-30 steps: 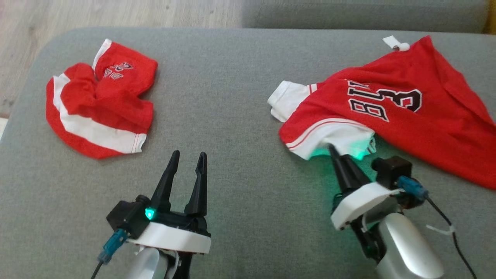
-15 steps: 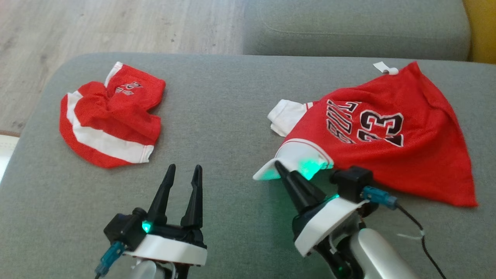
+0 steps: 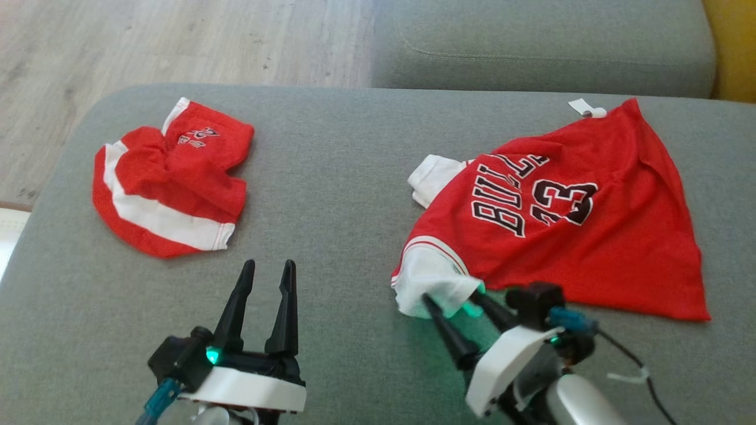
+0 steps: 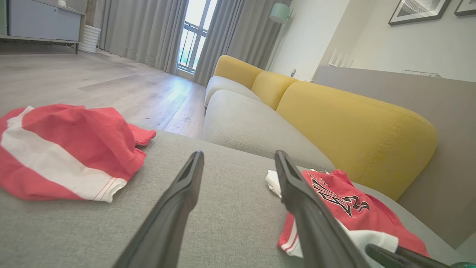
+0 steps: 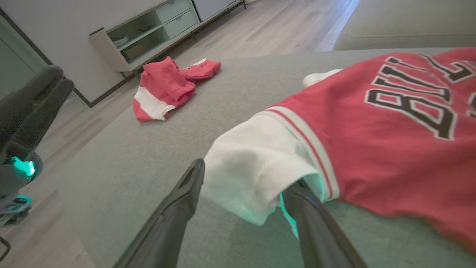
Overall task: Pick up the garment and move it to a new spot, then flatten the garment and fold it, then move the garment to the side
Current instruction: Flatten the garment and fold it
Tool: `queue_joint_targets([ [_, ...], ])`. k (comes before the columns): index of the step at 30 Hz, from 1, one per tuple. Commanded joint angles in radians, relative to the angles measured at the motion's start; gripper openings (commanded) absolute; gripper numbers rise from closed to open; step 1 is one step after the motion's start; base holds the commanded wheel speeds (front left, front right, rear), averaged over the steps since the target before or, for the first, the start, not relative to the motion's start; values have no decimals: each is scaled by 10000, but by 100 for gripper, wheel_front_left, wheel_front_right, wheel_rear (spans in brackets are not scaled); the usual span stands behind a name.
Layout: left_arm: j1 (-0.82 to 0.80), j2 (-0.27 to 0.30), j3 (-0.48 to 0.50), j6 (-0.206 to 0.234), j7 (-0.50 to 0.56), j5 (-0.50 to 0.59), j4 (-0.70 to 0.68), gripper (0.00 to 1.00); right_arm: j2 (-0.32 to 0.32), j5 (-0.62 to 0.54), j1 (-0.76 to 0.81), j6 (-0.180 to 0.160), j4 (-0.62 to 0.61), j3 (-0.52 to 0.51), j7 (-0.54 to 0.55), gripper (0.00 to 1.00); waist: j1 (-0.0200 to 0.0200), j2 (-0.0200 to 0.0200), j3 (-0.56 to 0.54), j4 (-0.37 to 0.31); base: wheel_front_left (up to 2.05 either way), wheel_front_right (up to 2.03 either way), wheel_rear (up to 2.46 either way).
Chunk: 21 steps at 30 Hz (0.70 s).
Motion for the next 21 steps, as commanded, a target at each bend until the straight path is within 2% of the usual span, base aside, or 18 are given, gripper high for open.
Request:
queue_joint_targets([
  [1, -292, -1, 314, 15, -95, 84, -383, 100, 34, -355, -289, -7, -372, -353, 56, 100, 1, -1, 48, -121, 0, 0, 0],
  [9, -391, -2, 288, 15, -95, 71, -421, 100, 34, -1257, -1, -7, -811, -2565, 10, 100, 1, -1, 145, -382, 0, 0, 0],
  [15, -432, -2, 314, 15, -95, 74, -428, 100, 34, -2081, 300, -7, -1282, -4399, -810, 100, 1, -1, 224, -549, 0, 0, 0],
  [17, -459, -2, 278, 15, -95, 56, -445, 100, 34, -2446, 428, -7, -1235, -4739, -1102, 100, 1, -1, 284, -589, 0, 0, 0],
  [21, -535, -2, 203, 15, -95, 45, -475, 100, 34, -2303, 459, -7, -1077, -4864, -1494, 100, 1, -1, 428, -614, 0, 0, 0],
])
